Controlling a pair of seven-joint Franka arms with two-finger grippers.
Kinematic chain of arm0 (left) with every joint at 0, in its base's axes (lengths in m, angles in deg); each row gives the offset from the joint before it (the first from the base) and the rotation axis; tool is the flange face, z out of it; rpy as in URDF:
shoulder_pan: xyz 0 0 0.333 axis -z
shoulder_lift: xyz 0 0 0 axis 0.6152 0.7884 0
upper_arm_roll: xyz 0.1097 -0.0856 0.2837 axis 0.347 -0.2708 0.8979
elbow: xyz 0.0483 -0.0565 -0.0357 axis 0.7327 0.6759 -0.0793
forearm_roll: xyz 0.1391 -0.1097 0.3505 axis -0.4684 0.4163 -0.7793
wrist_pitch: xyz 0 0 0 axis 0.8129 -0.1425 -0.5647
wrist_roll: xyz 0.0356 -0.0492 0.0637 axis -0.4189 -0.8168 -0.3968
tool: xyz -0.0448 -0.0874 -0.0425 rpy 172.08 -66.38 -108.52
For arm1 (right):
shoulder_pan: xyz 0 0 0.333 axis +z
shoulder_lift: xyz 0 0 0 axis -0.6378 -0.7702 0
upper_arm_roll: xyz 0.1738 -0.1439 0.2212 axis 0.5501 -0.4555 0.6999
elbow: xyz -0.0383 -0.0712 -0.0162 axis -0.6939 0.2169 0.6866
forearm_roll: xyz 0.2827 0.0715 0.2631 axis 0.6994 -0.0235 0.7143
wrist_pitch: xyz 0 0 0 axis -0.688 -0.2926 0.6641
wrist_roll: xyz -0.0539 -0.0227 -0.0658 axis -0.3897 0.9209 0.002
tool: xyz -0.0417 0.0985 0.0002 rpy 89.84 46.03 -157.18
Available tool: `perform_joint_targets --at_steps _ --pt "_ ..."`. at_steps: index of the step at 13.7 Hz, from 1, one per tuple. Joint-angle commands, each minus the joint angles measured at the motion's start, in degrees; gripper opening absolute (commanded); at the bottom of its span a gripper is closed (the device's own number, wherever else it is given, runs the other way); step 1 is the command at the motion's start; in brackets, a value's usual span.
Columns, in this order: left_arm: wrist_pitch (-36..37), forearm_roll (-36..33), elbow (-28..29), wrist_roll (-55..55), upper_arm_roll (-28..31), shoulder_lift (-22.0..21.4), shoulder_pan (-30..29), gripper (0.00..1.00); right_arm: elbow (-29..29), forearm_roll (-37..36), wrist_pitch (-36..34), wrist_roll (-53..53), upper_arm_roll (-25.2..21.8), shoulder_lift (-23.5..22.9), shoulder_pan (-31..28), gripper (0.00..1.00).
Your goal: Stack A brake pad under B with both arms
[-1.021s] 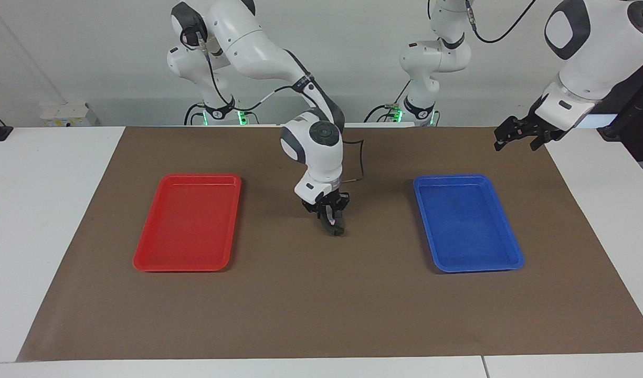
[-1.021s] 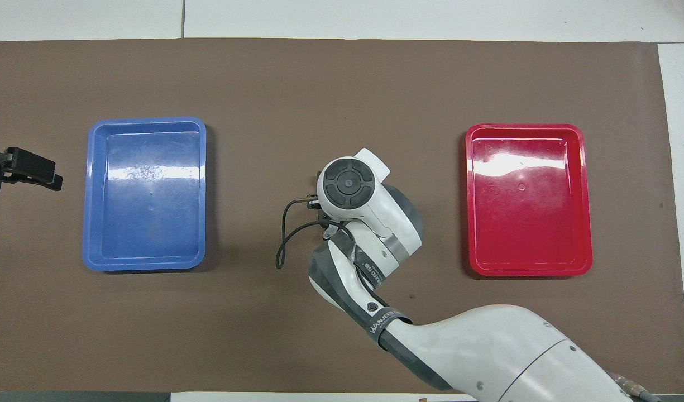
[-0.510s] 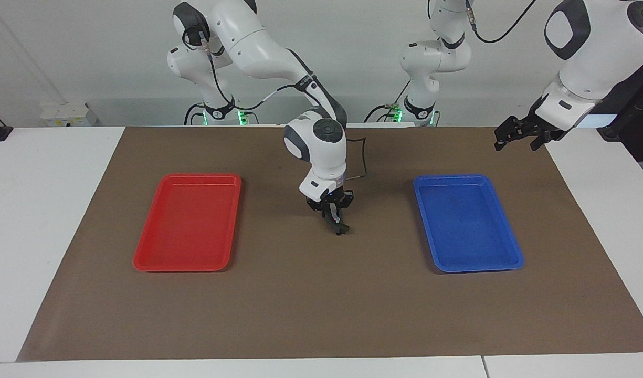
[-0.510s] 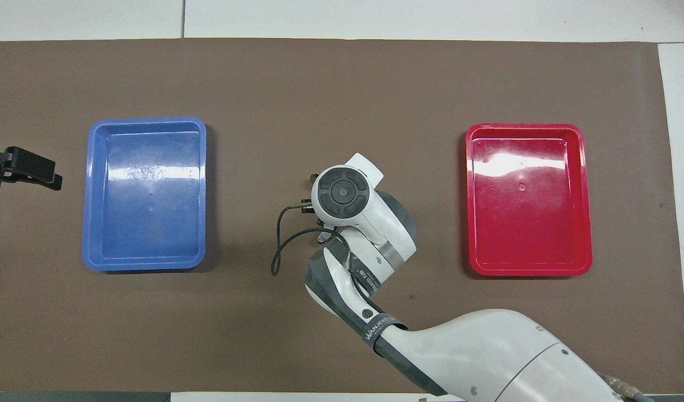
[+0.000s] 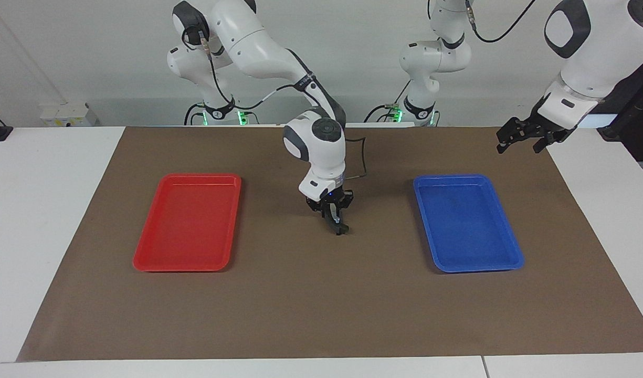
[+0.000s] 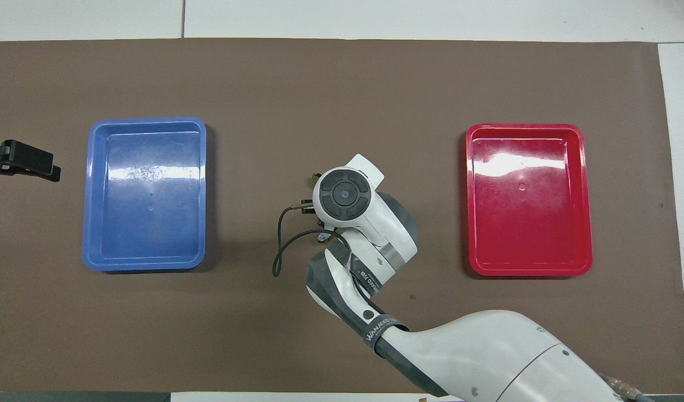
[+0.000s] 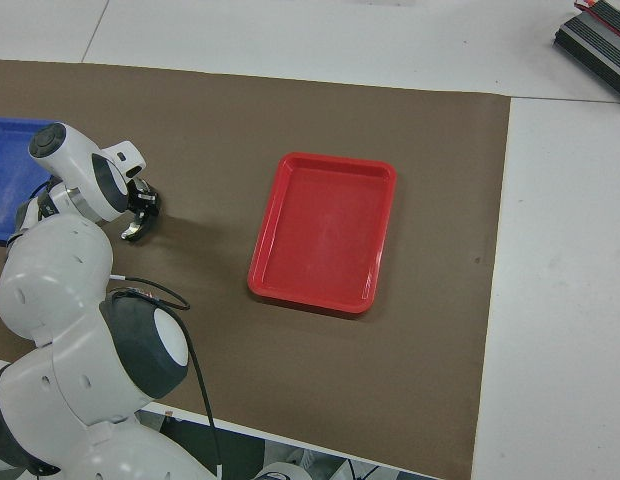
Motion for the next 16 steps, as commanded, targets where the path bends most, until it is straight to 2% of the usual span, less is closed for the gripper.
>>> perform_joint_targets --at_steps 1,3,5,8,13,16 --pt "-1.07 -0.79 2.54 0.22 -0.44 -1.95 -0.54 1.00 -0.84 -0.31 -0.24 -0.11 0.55 1.08 -0.50 0.99" --pt "-1.41 -0.79 2.54 0.14 -0.44 -1.95 -0.89 1.00 -0.22 -0.13 -2.60 -0.20 0.47 2.56 -0.67 0.99" --pt "-1.24 -0.79 2.54 0.14 -0.44 -1.95 -0.81 1.00 -0.75 -0.13 -5.06 -0.11 0.38 6.77 -1.63 0.99" --pt "-1.33 -0.79 2.54 0.23 -0.44 -1.95 -0.72 1.00 -0.84 -0.65 -10.07 -0.99 0.20 13.19 -9.09 0.99" --pt "-1.33 -0.79 2.54 0.23 -0.44 -1.95 -0.81 1.00 -0.40 -0.92 -17.46 -7.39 0.03 20.22 -21.21 0.99" --pt "-1.33 -0.79 2.54 0.23 -0.44 -1.95 -0.81 1.00 -0.05 -0.66 -22.46 -16.69 0.20 25.14 -27.47 0.99"
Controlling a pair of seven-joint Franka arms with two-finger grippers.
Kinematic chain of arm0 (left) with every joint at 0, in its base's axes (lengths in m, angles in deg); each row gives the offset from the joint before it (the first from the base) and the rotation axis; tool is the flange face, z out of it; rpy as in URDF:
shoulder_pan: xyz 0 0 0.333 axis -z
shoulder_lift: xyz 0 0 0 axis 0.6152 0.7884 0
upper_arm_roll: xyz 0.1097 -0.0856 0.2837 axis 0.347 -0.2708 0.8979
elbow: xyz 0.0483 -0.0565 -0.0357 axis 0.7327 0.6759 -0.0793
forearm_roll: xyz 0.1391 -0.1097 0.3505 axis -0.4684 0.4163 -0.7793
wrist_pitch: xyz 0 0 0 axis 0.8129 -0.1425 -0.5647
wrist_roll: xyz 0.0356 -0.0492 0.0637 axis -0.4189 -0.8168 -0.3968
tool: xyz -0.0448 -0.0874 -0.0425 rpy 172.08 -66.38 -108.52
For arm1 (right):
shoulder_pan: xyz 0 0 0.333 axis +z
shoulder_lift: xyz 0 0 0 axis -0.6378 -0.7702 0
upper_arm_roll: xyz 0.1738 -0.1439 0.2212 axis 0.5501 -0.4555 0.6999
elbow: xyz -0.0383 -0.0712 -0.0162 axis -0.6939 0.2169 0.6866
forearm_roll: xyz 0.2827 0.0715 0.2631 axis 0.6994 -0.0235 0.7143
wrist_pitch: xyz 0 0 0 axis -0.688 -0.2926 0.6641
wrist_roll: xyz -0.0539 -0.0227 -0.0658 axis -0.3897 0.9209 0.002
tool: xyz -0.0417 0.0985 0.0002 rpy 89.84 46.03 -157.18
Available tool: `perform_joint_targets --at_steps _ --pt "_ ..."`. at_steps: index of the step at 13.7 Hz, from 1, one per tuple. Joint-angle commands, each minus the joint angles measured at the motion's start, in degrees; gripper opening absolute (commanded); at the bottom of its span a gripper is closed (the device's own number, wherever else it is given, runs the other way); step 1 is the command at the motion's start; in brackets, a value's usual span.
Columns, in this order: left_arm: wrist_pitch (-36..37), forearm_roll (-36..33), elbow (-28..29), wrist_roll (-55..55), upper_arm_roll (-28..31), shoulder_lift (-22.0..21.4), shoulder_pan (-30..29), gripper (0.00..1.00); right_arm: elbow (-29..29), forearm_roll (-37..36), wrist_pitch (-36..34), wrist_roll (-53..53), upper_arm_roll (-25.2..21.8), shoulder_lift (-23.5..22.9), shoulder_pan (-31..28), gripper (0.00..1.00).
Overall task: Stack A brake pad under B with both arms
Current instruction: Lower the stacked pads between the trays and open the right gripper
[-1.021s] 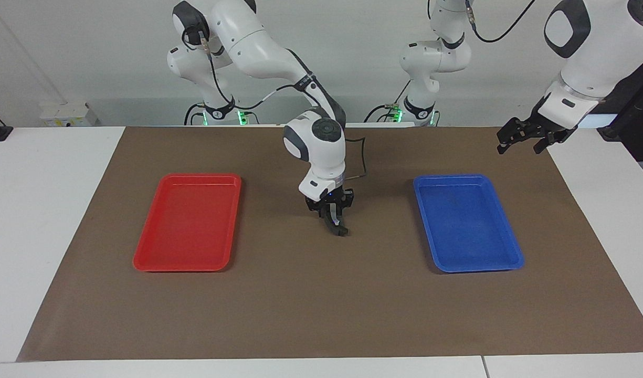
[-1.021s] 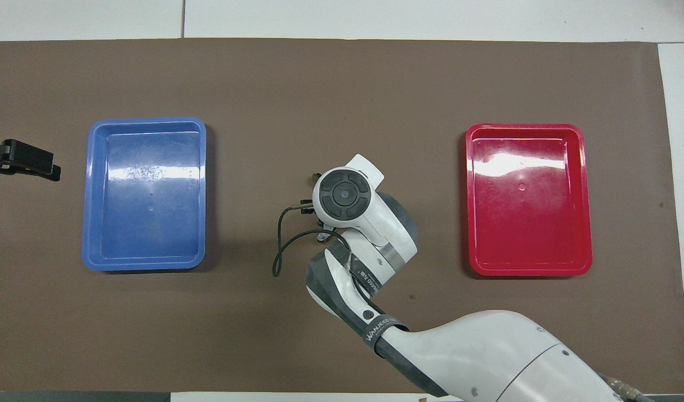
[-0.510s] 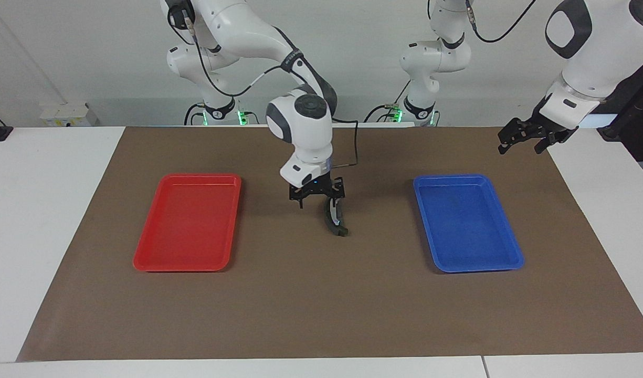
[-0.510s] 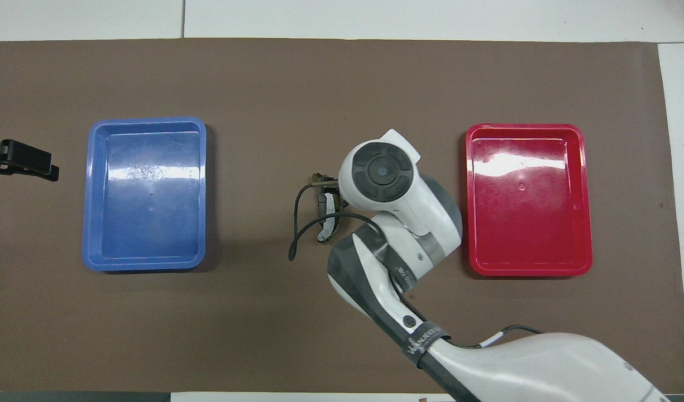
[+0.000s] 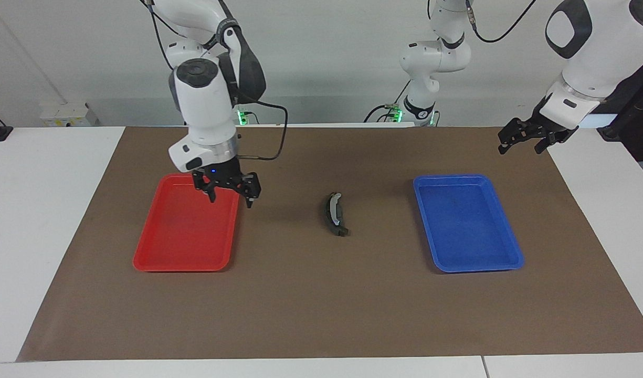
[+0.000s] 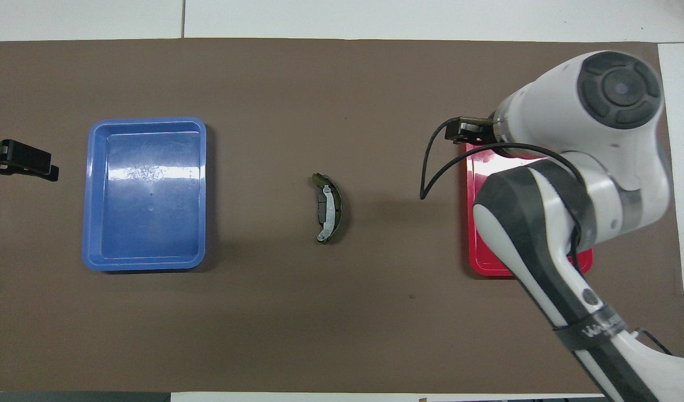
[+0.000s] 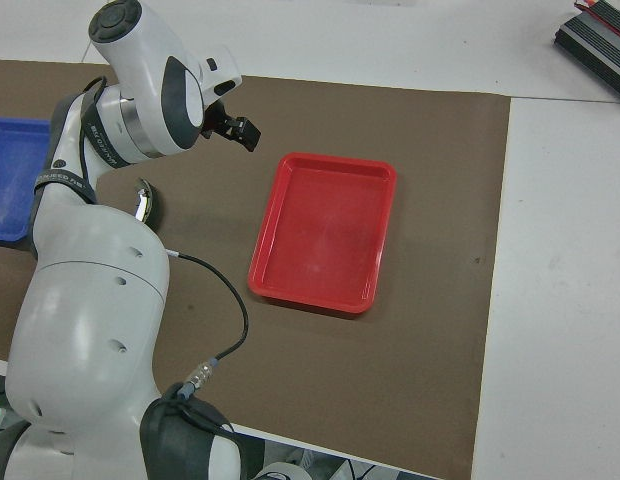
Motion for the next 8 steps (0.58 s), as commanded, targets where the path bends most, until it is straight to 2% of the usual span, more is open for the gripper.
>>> perform_joint_targets --at_steps 1,3,5,8 --pt "-1.26 -0.79 2.40 0.23 -0.45 -1.94 -0.47 1.00 -0.94 -0.40 -4.86 -6.07 0.75 5.50 -3.97 0.99" --pt "-1.26 -0.79 2.40 0.23 -0.45 -1.94 -0.47 1.00 -0.85 0.57 -8.73 -6.53 0.84 7.96 -6.78 0.99" --pt "-1.26 -0.79 2.40 0.23 -0.45 -1.94 -0.47 1.00 0.72 2.13 -14.08 -6.61 0.57 10.16 -7.23 0.99" --pt "-1.26 -0.79 2.40 0.23 -0.45 -1.94 -0.47 1.00 5.99 5.05 -22.96 -8.36 -2.49 10.43 -8.02 0.99"
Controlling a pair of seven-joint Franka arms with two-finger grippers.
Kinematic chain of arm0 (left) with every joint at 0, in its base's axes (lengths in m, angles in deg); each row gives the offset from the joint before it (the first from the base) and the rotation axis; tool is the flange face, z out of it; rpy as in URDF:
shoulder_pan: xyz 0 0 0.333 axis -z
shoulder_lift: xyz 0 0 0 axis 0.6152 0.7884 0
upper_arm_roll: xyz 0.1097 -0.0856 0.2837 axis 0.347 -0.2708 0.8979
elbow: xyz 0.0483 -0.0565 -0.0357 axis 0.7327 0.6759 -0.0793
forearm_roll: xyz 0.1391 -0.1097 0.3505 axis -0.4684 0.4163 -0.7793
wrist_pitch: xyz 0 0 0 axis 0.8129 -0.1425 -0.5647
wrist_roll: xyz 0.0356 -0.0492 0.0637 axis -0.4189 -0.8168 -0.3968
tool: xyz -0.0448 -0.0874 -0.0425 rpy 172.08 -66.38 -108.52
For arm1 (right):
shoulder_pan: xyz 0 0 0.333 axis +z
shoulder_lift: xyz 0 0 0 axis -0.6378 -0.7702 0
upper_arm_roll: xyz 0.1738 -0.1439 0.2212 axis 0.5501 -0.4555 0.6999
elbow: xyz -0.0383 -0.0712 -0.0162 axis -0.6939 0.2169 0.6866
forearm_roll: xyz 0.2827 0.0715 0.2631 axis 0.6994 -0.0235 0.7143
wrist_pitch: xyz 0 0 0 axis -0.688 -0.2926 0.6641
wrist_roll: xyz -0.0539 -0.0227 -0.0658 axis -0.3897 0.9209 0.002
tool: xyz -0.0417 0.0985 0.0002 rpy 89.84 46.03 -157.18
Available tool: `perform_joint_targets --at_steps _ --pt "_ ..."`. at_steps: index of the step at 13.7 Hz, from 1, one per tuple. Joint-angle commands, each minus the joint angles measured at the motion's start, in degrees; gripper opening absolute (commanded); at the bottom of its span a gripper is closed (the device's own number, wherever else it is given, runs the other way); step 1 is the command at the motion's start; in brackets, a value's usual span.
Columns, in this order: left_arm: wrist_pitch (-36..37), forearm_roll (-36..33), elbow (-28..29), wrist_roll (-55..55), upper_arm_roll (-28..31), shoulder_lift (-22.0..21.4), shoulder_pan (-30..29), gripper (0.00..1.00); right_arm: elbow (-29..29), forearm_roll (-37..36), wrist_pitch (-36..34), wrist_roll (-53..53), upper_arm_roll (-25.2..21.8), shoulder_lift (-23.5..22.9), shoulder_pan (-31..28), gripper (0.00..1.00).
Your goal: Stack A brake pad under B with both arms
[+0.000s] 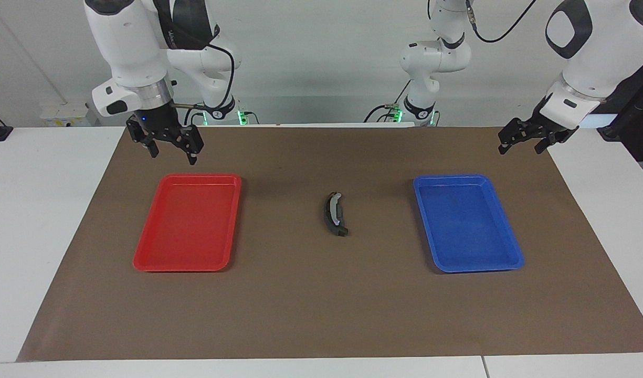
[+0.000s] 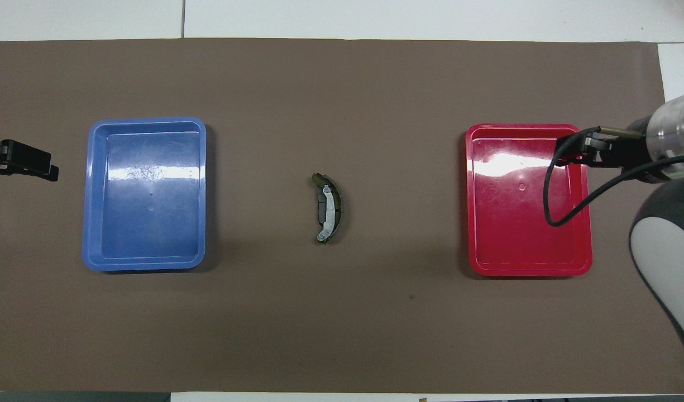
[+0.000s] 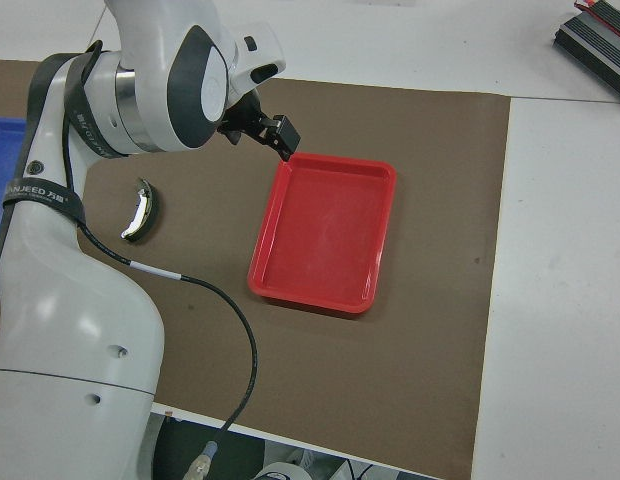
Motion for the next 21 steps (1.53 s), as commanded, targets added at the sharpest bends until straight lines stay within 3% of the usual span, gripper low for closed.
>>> perform_joint_targets --at_steps 1,6,9,13,21 --pt "-1.26 -0.79 2.40 0.23 -0.45 -1.93 -0.47 1.00 4.32 2.07 -6.30 -5.58 -2.68 -0.44 -1.06 0.99" --pt "-1.17 -0.88 2.40 0.23 -0.45 -1.93 -0.47 1.00 4.95 0.84 -6.76 -16.66 -7.78 -0.88 -1.41 0.99" --pt "-1.26 -0.87 2.40 0.23 -0.45 -1.93 -0.47 1.00 5.39 0.75 -7.20 -16.68 -8.23 -1.40 0.69 0.99" --pt "-1.17 -0.87 2.40 0.23 -0.45 -1.93 -0.47 1.00 13.03 1.36 -11.42 -16.51 -12.61 -7.11 4.03 0.99" --pt "-1.26 -0.79 2.40 0.14 -0.45 -1.93 -0.47 1.00 9.87 1.37 -11.24 -13.43 -12.27 -4.83 4.30 0.99"
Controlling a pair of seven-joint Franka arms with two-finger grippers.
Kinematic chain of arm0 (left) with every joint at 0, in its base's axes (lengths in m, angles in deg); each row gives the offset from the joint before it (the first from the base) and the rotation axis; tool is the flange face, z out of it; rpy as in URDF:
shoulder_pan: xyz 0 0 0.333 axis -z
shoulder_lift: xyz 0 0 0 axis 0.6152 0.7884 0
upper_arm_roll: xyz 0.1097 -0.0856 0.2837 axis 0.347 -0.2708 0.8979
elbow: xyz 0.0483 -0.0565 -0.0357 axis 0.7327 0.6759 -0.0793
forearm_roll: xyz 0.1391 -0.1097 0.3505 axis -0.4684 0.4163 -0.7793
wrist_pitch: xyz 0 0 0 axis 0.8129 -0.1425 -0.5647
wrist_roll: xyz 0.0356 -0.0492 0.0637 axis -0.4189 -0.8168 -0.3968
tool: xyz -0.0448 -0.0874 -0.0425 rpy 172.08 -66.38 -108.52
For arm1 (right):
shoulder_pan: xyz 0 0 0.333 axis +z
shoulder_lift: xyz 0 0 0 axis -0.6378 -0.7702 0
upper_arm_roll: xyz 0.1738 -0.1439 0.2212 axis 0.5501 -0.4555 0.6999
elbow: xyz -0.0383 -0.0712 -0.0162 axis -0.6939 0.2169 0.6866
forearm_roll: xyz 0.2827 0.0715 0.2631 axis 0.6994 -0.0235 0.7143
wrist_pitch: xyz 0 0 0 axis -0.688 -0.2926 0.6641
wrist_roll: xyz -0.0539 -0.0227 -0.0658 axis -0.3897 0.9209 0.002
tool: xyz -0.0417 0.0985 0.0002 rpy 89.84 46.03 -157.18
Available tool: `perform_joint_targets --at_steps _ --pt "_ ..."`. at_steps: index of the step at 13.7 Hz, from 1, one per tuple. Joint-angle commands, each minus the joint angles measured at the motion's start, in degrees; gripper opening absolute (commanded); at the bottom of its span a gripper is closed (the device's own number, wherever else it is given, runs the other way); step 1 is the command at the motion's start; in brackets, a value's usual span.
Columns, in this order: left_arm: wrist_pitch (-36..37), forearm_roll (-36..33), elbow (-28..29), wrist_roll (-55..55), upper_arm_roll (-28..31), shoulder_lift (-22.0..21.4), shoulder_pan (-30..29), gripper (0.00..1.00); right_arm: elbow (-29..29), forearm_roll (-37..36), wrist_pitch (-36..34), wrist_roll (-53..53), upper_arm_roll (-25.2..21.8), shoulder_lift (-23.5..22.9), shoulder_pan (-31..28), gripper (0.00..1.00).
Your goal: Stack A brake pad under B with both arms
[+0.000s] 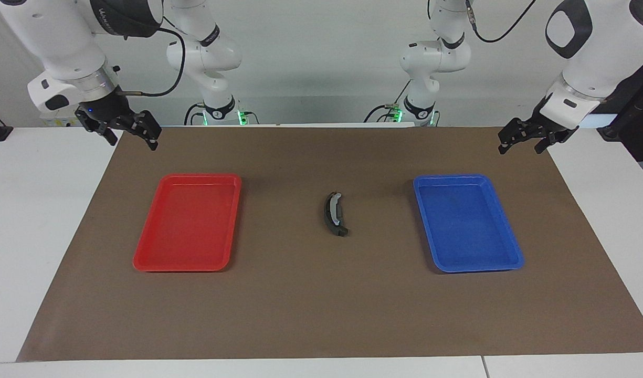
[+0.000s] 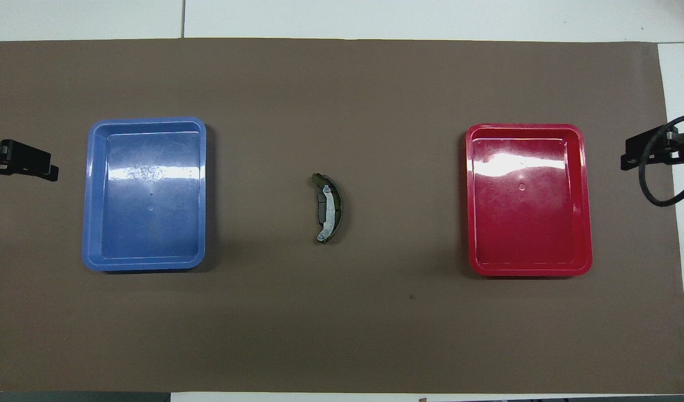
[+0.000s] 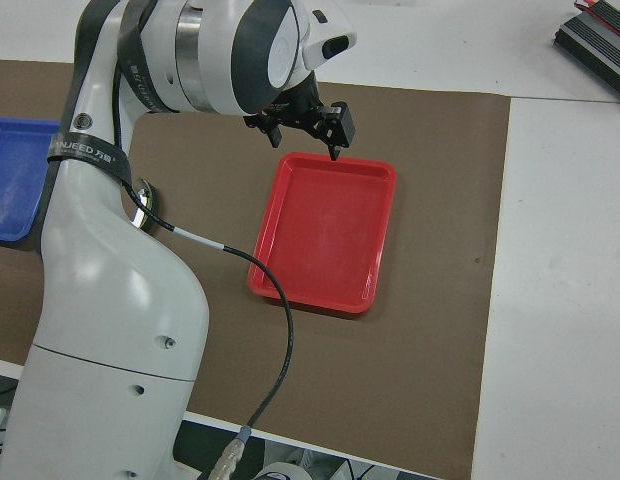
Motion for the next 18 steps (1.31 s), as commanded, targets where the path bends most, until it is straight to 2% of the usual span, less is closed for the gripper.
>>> perform_joint_targets --at_steps 1,8,18 --pt "-1.26 -0.79 2.40 0.23 -0.45 -1.91 -0.46 1.00 -0.58 0.50 -0.76 0.49 -0.45 0.99 0.21 0.99" --pt "-1.17 -0.79 2.40 0.23 -0.45 -1.91 -0.46 1.00 -2.87 -1.26 0.47 -1.26 -0.01 2.22 0.30 0.99" --pt "-1.26 -0.79 2.40 0.23 -0.45 -1.91 -0.46 1.00 -3.05 -1.96 1.18 -5.14 -0.01 2.22 0.22 0.99"
